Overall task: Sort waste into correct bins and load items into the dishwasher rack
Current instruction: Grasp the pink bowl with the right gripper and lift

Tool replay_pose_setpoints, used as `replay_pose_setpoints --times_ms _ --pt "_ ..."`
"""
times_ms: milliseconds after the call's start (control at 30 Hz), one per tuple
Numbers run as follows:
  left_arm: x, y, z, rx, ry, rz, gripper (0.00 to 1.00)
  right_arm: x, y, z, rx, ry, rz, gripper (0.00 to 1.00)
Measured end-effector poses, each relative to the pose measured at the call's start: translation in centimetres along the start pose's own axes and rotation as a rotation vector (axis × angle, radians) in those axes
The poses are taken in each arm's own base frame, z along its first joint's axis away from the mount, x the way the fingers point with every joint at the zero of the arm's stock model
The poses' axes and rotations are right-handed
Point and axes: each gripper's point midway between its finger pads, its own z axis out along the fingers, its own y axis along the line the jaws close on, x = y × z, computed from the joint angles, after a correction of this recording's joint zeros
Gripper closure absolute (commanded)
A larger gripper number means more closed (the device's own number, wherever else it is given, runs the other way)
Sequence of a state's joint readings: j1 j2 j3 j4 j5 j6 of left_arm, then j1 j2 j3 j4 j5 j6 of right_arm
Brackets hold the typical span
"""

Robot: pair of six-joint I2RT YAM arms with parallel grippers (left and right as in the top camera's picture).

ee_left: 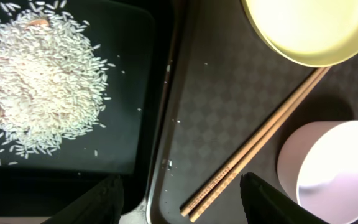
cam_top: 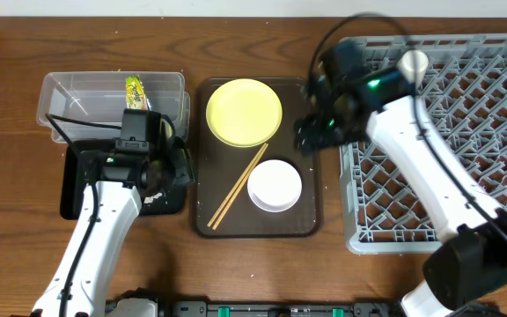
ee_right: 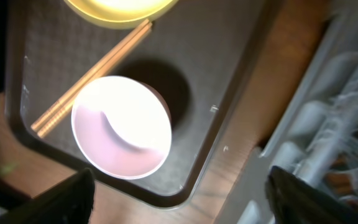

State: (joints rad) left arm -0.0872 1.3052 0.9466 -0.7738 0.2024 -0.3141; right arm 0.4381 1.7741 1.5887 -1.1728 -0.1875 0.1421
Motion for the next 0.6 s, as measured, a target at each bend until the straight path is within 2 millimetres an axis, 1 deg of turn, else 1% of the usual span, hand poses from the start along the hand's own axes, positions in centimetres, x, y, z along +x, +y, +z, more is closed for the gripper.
replay_pose_setpoints --times_ms 100,233,267,300,400,500,533,567,600 --pt "0.0 0.0 0.0 0.0 0.0 -0.002 0.36 1.9 0.4 3.0 0.002 0.053 0.007 0.26" --pt "0.0 0.0 0.0 -0.001 -0.001 -0.002 0.36 3.7 1.0 6.6 -0.001 0.07 0.012 0.35" --pt "0.0 0.0 0.0 -0.001 0.0 -0.001 0.36 4.0 1.3 7.5 -0.003 0.067 0.016 0.39" --pt "0.0 0.0 0.0 -0.001 0.0 -0.001 0.36 4.4 1.4 8.2 -0.005 0.068 0.02 0.46" --pt "0.0 0.0 0.0 -0.001 0.001 -0.002 0.36 5.2 1.9 9.9 -0.013 0.06 0.034 0.58" --pt "0.0 0.0 0.0 -0.001 0.001 -0.002 0.36 6.1 2.0 11.1 -0.009 0.061 0.069 0.6" --pt "0.0 0.0 0.0 -0.001 0.001 -0.002 0.36 6.3 1.8 11.4 -0.005 0.062 0.084 0.63" --pt "0.0 0.0 0.0 -0.001 0.001 -0.002 0.36 6.6 1.6 11.7 0.003 0.066 0.097 0.69" --pt "0.0 0.0 0.0 -0.001 0.001 -0.002 0.36 6.8 1.3 11.9 0.015 0.068 0.109 0.81"
